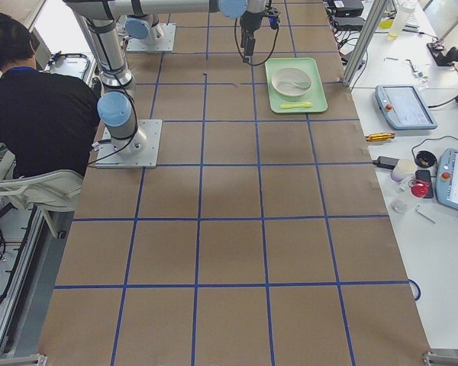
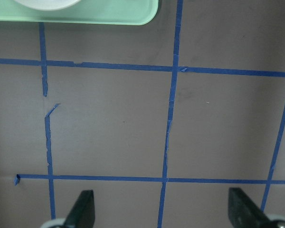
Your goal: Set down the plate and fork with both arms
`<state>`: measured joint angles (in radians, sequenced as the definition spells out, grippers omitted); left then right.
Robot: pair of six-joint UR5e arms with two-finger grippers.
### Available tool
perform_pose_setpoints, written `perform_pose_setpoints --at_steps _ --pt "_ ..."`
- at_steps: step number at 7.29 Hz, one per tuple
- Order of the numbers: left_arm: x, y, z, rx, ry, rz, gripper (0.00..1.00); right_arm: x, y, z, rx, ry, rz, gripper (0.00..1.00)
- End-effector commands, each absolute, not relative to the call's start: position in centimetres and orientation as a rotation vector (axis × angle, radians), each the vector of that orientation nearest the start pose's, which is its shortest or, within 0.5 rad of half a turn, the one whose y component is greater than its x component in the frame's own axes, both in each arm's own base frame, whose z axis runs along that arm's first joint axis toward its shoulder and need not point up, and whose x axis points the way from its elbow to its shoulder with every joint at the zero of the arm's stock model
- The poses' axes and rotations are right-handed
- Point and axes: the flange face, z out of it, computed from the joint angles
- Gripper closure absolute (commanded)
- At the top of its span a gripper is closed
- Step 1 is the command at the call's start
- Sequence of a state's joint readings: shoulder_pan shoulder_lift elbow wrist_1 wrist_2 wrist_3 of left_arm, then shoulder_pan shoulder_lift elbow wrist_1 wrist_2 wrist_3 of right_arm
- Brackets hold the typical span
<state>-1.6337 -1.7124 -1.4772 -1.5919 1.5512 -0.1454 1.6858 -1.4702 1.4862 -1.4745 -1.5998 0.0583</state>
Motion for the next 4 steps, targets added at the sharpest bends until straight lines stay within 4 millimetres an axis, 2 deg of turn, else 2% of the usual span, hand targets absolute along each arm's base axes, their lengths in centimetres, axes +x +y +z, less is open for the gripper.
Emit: perform_pose_setpoints --at_steps 1,2,3,4 --pt "-17.1 -53.9 44.0 -0.132 3.155 0.127 0.0 18.9 -50.6 47.2 -0.095 3.172 0.157 0.0" --pt "-17.1 -52.5 43.1 -0.121 3.156 0.13 0.0 18.8 -50.6 47.4 -0.092 3.174 0.152 0.0" --pt "-17.1 -52.6 42.5 -0.122 3.162 0.068 0.0 18.9 -50.6 47.4 -0.092 3.172 0.149 0.0" --pt "-17.1 -52.3 42.9 -0.126 3.153 0.056 0.0 18.9 -50.7 47.3 -0.092 3.172 0.149 0.0"
